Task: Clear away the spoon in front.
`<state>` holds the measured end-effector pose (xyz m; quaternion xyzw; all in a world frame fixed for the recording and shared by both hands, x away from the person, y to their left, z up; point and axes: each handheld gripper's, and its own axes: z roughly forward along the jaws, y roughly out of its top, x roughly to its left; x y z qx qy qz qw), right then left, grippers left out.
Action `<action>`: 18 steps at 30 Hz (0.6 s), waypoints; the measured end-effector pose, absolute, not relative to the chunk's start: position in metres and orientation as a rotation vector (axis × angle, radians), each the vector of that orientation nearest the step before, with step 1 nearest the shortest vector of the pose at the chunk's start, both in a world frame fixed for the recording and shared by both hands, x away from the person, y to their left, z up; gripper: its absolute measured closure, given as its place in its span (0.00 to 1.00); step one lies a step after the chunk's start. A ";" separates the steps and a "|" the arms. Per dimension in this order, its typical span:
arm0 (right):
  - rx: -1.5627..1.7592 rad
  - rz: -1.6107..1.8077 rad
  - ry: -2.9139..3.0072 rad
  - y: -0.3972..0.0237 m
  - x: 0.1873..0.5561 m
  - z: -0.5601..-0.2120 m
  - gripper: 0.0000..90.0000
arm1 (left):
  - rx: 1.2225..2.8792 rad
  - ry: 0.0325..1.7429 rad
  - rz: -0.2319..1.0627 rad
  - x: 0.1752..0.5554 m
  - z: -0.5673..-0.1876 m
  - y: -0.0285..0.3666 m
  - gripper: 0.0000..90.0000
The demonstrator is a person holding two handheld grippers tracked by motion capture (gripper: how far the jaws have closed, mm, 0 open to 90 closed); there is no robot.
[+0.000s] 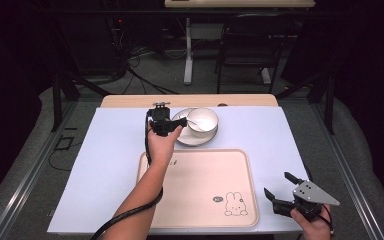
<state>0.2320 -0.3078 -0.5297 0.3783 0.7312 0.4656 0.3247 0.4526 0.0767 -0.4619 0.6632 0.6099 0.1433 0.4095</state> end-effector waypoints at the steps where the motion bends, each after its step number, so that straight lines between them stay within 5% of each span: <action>1: 0.993 1.222 1.917 -0.308 0.232 -0.530 0.16 | 1.670 1.541 0.360 0.455 -0.462 0.076 0.39; 18: 0.990 1.230 1.915 -0.308 0.232 -0.529 0.16 | 1.661 1.595 0.348 0.489 -0.481 0.059 0.39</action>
